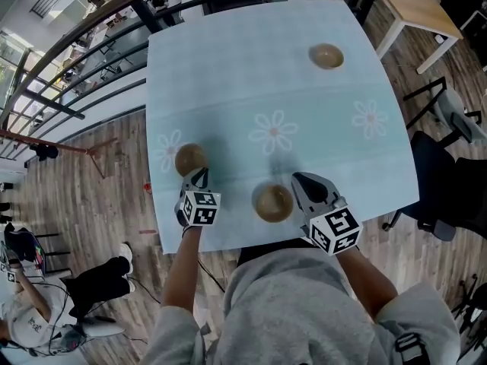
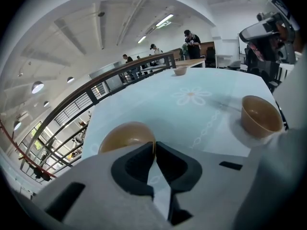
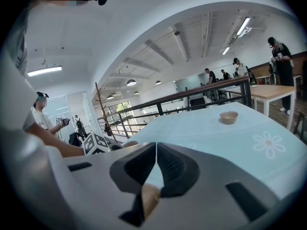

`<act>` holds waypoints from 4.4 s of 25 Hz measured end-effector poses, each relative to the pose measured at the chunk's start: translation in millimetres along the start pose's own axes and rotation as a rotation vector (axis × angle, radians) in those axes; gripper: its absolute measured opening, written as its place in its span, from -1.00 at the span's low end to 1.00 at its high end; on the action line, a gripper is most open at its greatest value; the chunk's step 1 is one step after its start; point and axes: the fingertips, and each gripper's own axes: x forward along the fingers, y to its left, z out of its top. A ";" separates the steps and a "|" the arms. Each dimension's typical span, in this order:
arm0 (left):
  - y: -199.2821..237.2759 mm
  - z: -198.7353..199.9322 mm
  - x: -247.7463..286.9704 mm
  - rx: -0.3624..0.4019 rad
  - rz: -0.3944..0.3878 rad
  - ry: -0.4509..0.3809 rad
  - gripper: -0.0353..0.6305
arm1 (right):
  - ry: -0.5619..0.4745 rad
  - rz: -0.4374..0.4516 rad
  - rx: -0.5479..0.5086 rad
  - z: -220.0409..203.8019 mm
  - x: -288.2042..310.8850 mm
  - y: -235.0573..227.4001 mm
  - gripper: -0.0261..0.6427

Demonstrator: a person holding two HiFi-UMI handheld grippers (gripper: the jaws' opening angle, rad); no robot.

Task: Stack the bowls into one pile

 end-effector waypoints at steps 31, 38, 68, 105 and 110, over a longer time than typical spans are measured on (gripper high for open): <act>-154.2 96.4 -94.5 0.075 -0.274 -0.238 -0.83 | -0.106 -0.025 0.030 4.8 -46.1 -19.7 -0.83; -212.5 104.8 -117.4 0.218 -0.387 -0.268 -0.83 | -0.117 -0.043 0.016 4.9 -62.6 -28.9 -0.83; -288.9 36.4 -84.8 0.197 -0.685 -0.021 -0.82 | -0.097 -0.157 -0.288 71.6 -115.1 -125.4 -0.83; -49.2 121.5 0.3 -0.305 -0.125 -0.298 -0.83 | 0.003 -0.300 -0.257 100.4 10.3 -238.2 -0.83; -41.6 133.0 40.8 -0.300 -0.136 -0.302 -0.83 | 0.028 -0.348 -0.227 100.6 44.9 -270.1 -0.83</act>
